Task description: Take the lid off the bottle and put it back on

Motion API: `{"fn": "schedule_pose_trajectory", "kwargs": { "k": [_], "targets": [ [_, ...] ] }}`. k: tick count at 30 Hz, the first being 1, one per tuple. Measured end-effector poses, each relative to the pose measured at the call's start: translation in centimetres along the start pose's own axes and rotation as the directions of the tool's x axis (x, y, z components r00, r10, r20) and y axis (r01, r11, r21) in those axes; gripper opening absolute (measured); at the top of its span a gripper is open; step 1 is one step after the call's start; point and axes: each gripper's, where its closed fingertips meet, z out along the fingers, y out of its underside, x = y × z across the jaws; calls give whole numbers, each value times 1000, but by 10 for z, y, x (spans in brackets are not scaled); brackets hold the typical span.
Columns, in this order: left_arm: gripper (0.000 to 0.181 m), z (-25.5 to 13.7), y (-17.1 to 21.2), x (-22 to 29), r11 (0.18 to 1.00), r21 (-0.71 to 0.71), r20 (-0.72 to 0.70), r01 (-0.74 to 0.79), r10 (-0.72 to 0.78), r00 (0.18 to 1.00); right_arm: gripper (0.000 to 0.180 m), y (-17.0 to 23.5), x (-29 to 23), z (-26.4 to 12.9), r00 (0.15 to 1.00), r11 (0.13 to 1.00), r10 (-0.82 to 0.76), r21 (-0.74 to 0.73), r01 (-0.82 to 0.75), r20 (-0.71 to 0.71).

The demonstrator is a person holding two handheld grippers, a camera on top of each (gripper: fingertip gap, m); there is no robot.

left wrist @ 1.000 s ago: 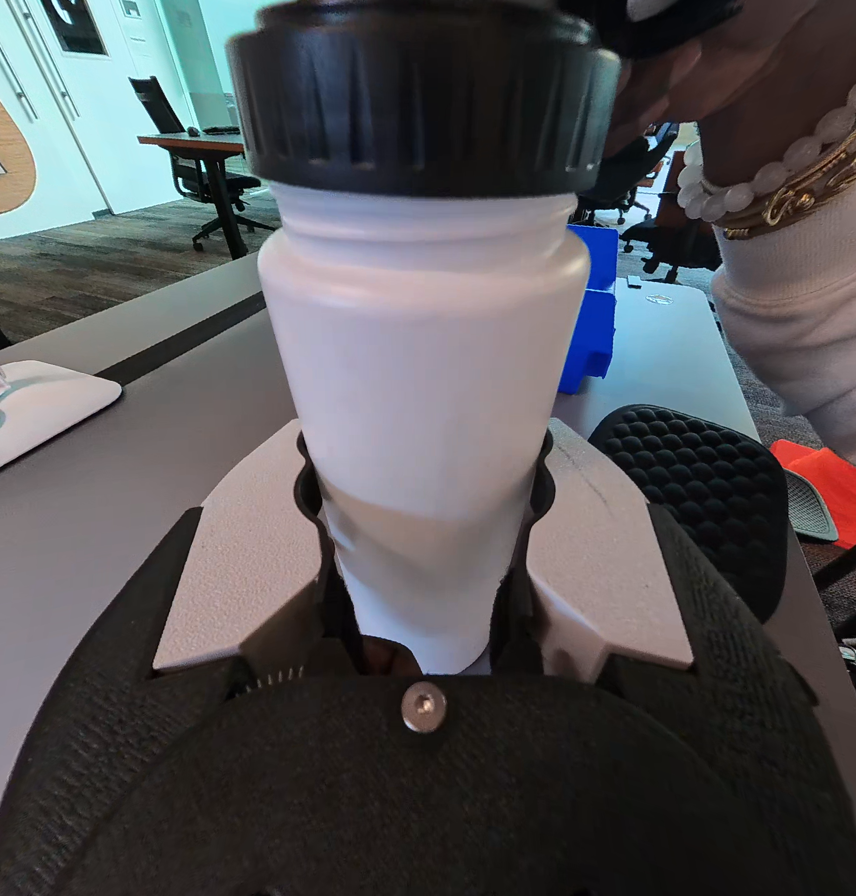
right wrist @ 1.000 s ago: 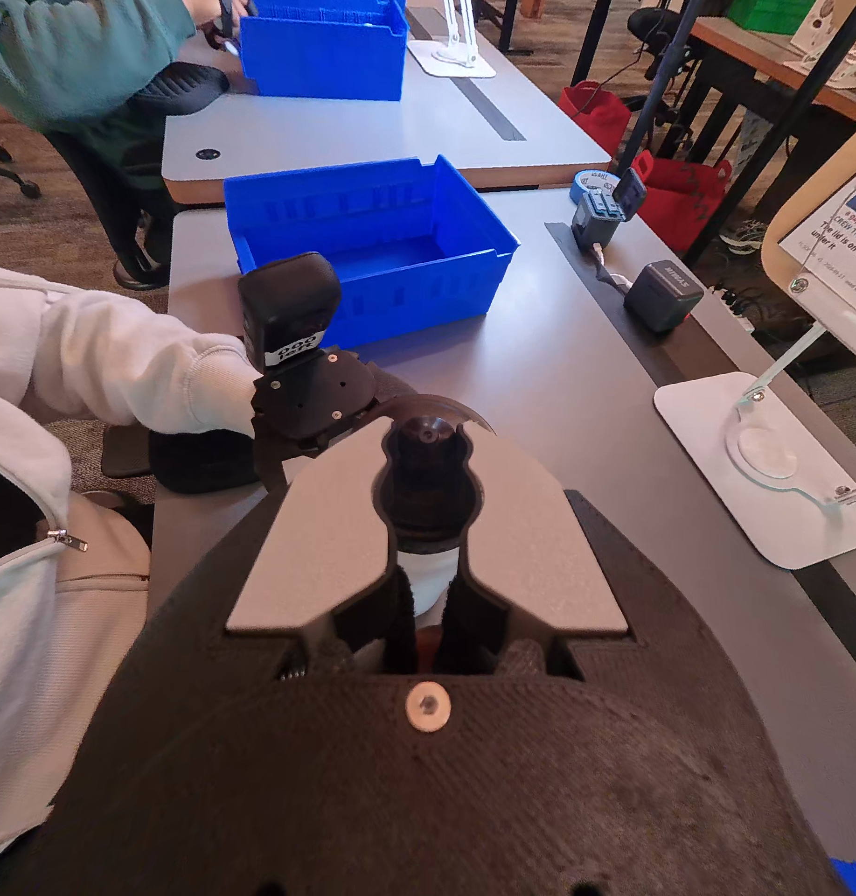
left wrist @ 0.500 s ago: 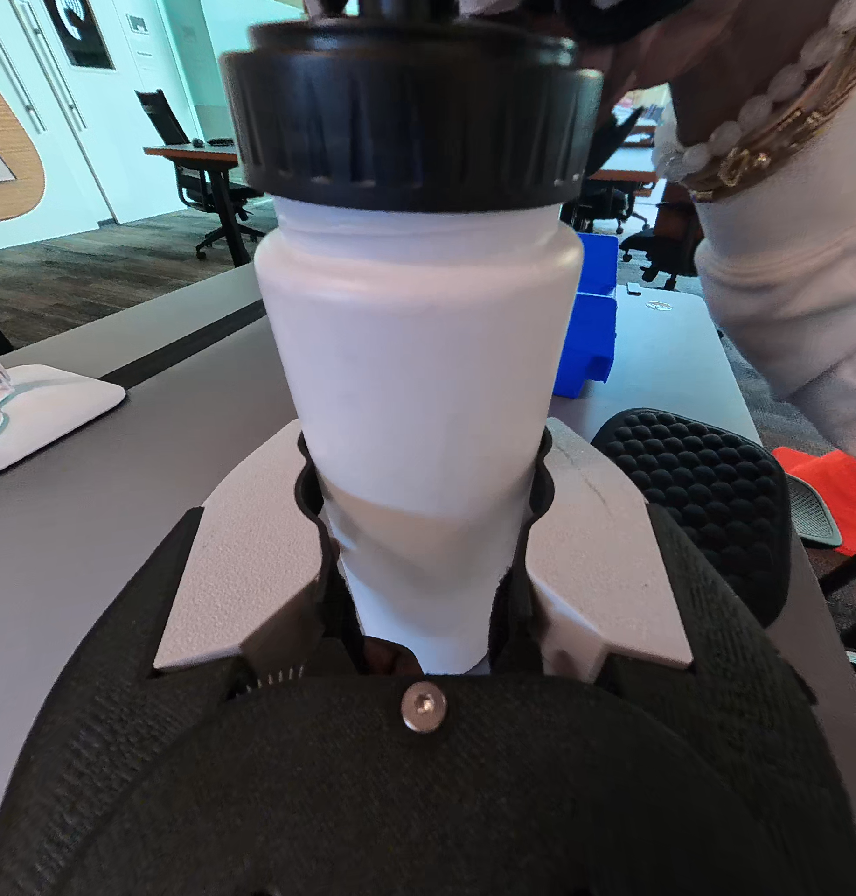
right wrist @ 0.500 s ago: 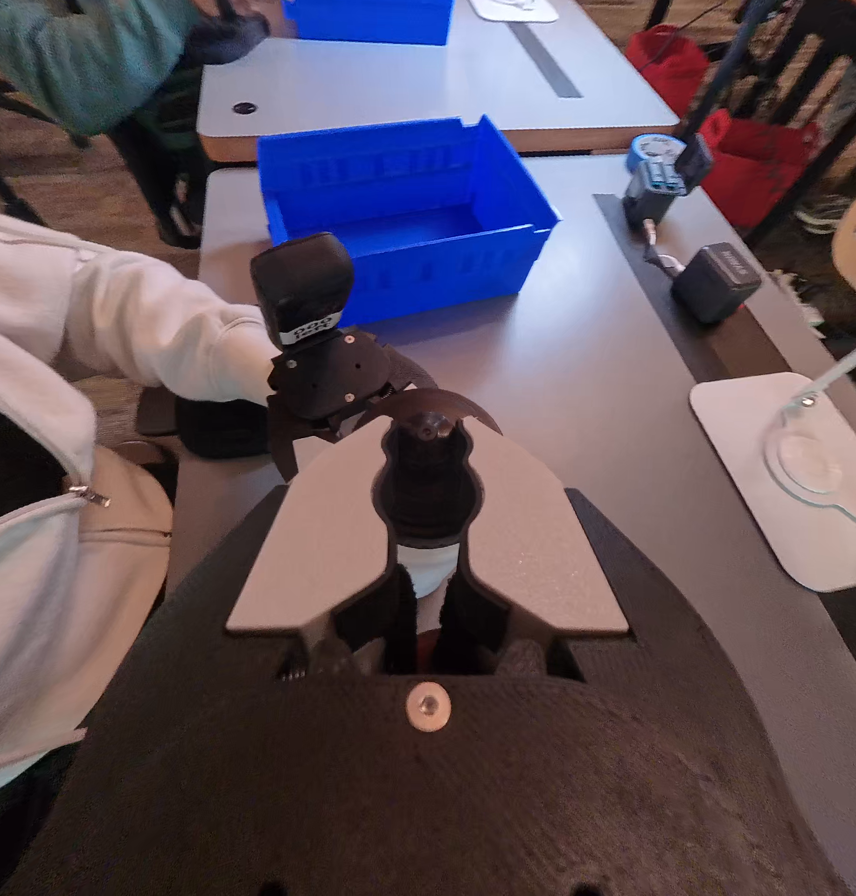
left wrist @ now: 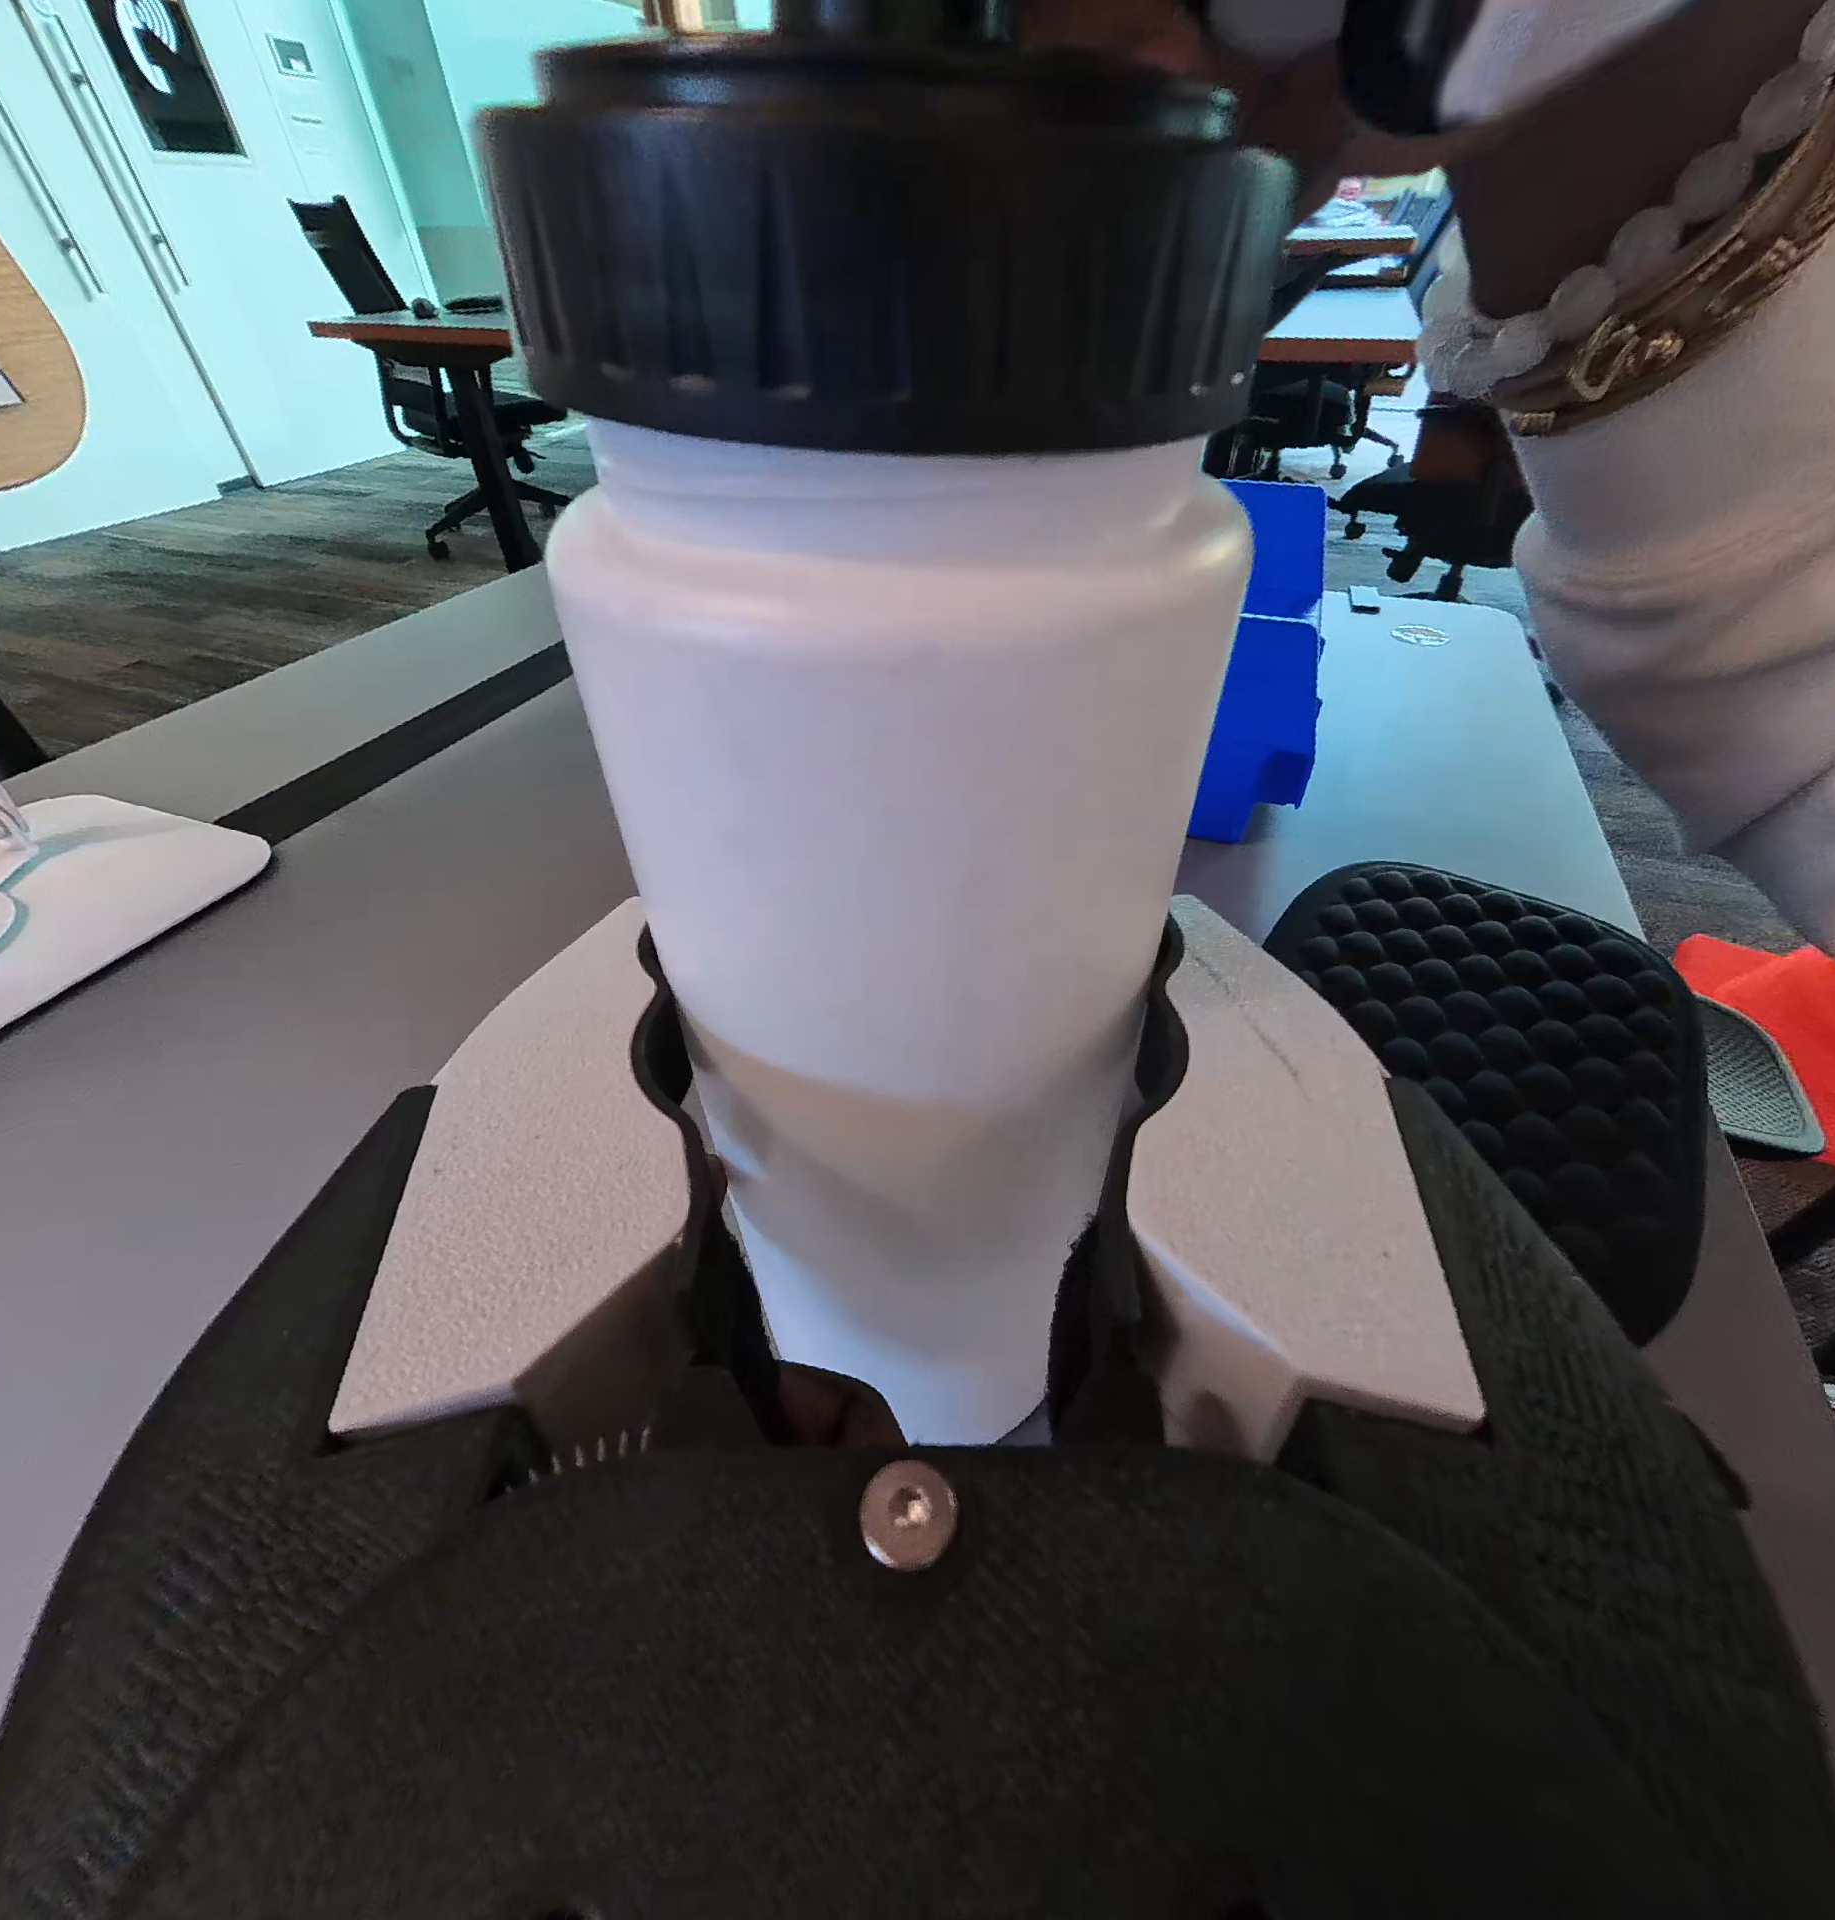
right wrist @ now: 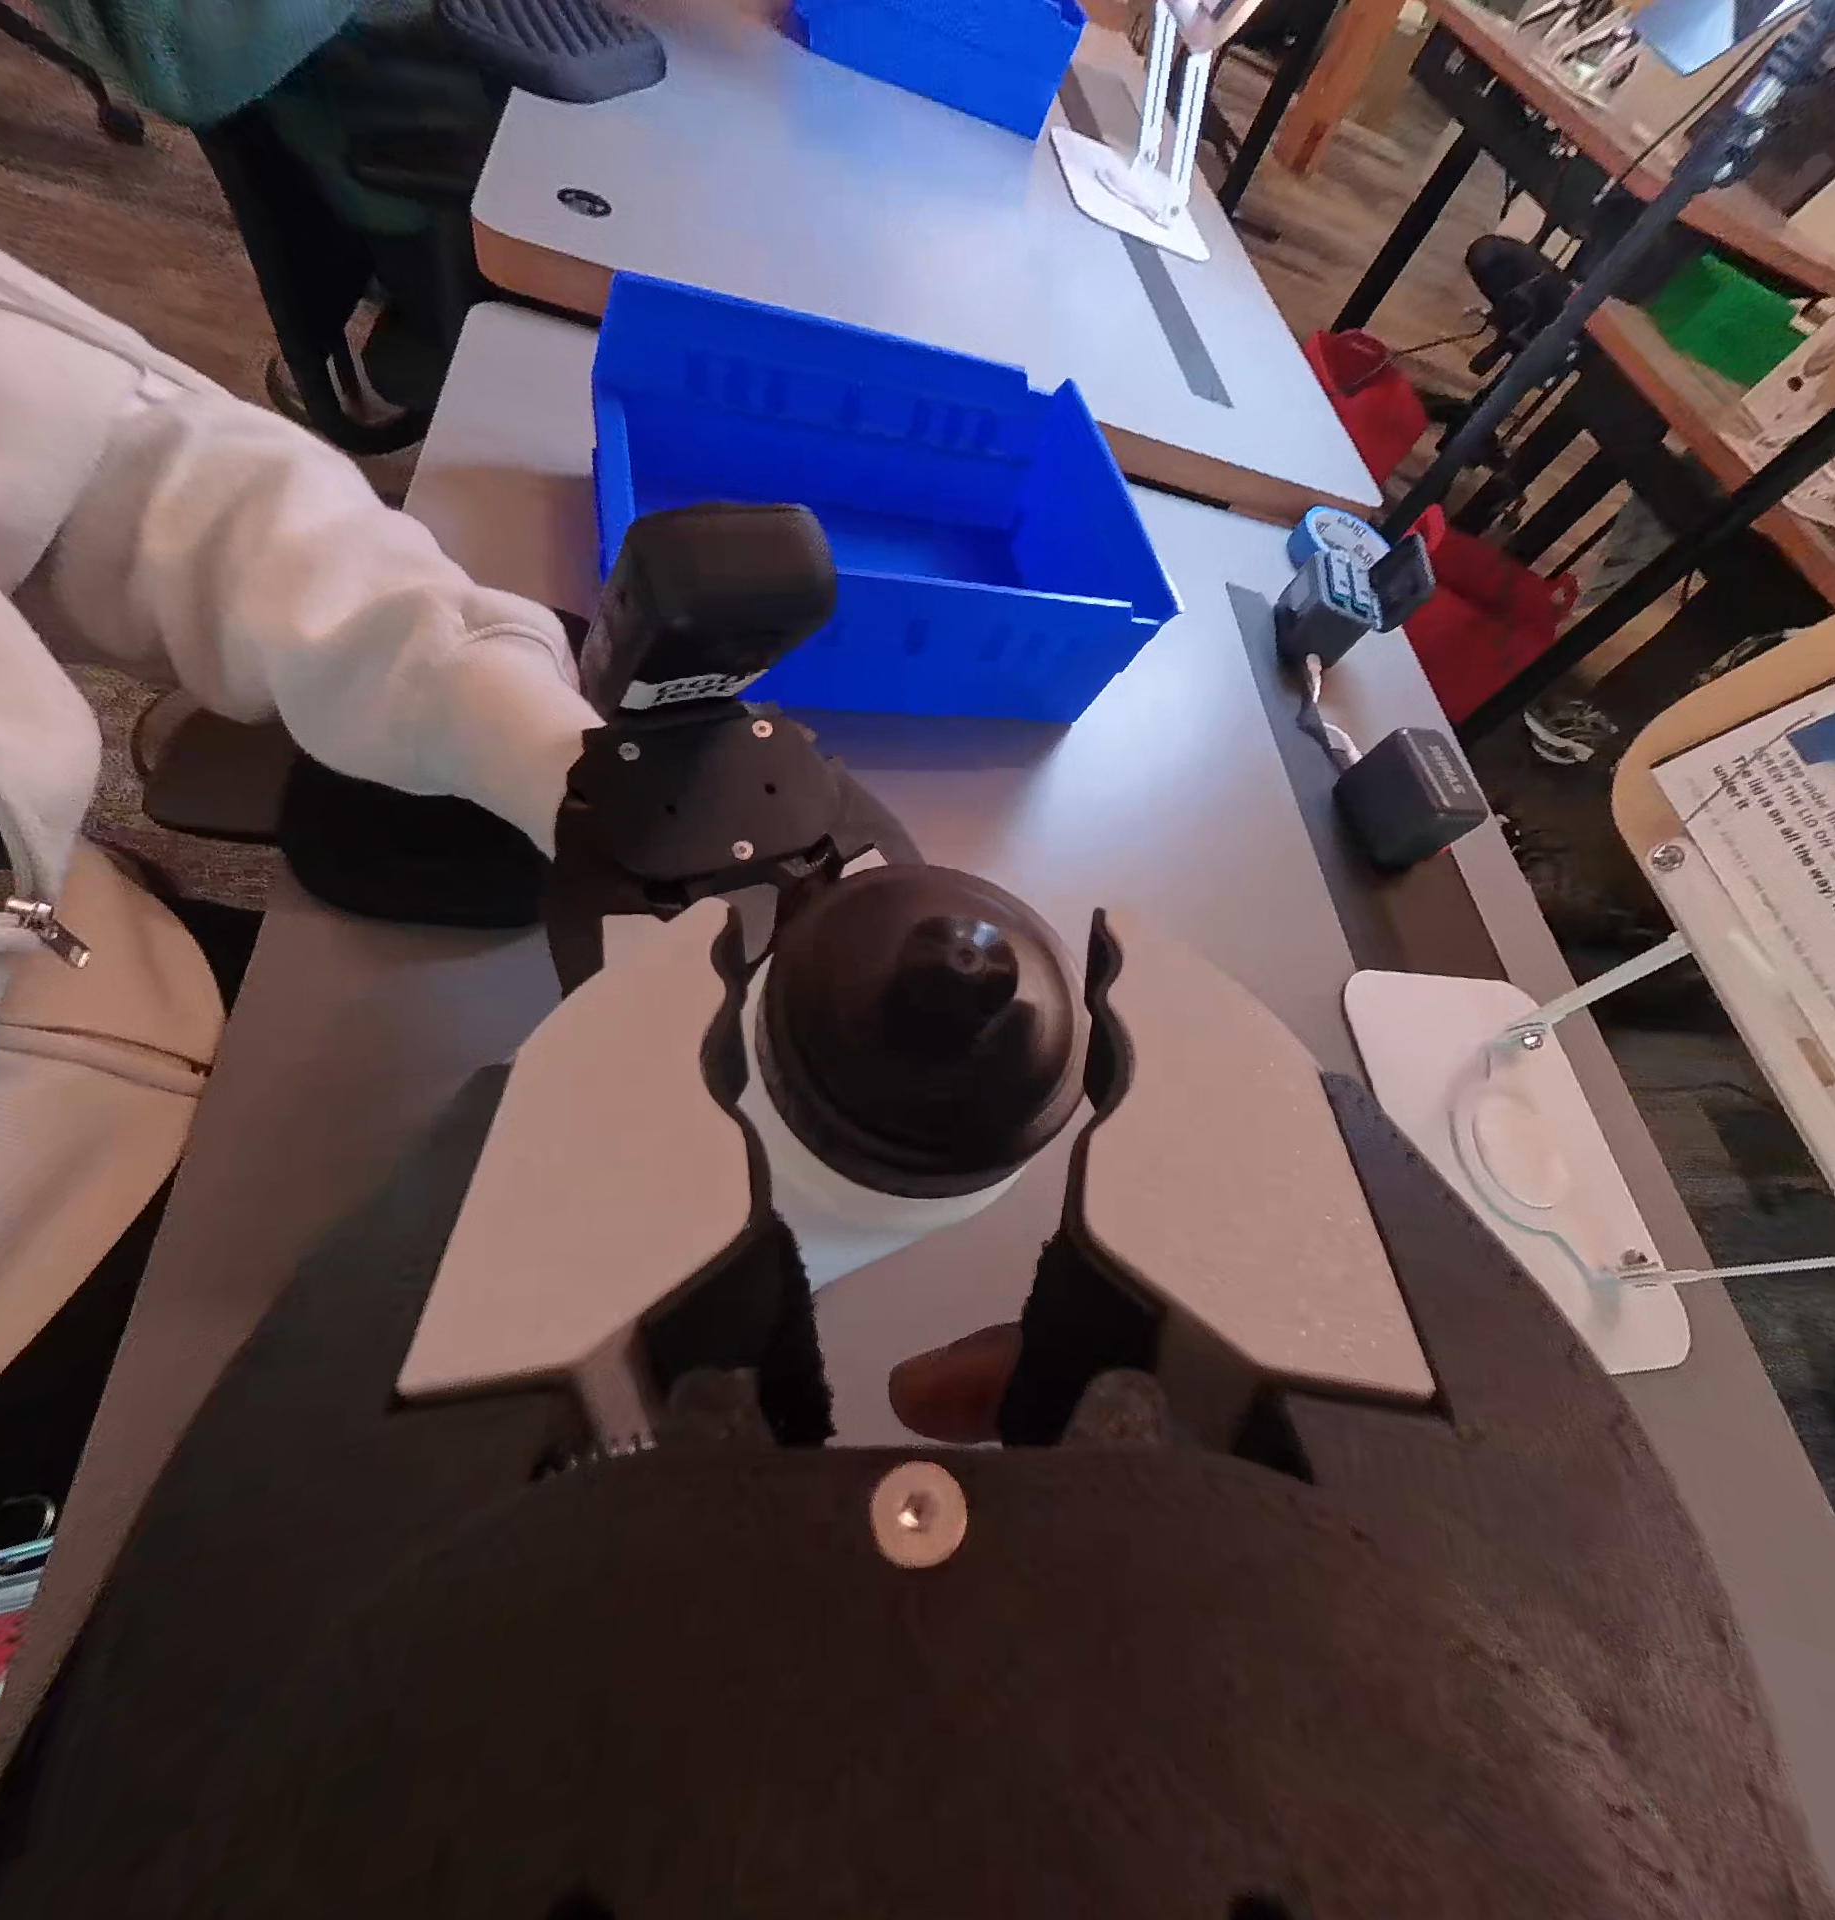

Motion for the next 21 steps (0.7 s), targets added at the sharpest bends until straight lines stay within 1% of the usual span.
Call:
{"fn": "schedule_pose_trajectory", "kwargs": {
  "k": [1,4,5,6,7,10,11,13,14,15,17,19,21],
  "targets": [
    [86,0,0,0,1000,0,-3,3,-3,1000,67,4,0,1,1000,1000,8,-27,-9,-2],
    [86,0,0,1,1000,-9,-4,-7,7,1000,93,20,2,8,998,987,62,-148,-62,-6],
    [86,0,0,2,1000,-10,-3,-9,9,1000,97,24,2,12,997,980,75,-183,-74,-1],
    [86,0,0,2,1000,-11,-5,-9,9,1000,84,28,-1,15,997,974,75,-216,-70,13],
    [86,-1,0,2,1000,-8,-7,-6,5,1000,77,29,0,16,998,972,66,-226,-62,8],
    [86,-1,0,2,1000,-4,-4,-6,6,1000,77,29,-1,16,996,971,69,-232,-56,49],
    [86,-1,0,3,1000,-2,-10,-7,7,1000,77,28,-1,16,995,974,67,-223,-48,78],
    [86,-1,0,8,1000,-2,-48,-15,15,999,77,26,-6,13,980,983,76,-177,-43,182],
    [86,-1,0,8,1000,-7,-40,-11,11,999,76,26,-8,13,967,983,111,-169,-73,228],
    [86,-1,0,5,1000,-7,-21,6,-6,1000,77,27,-7,15,964,982,129,-167,-91,233],
    [86,0,0,3,1000,-6,0,15,-15,1000,77,29,-4,18,980,984,65,-178,-31,186],
    [86,0,0,3,1000,-11,5,6,-6,1000,77,31,-4,17,988,979,66,-202,-37,138],
    [86,0,0,2,1000,-11,17,9,-9,1000,77,30,-2,17,992,980,108,-173,-95,67]
  ]
}}
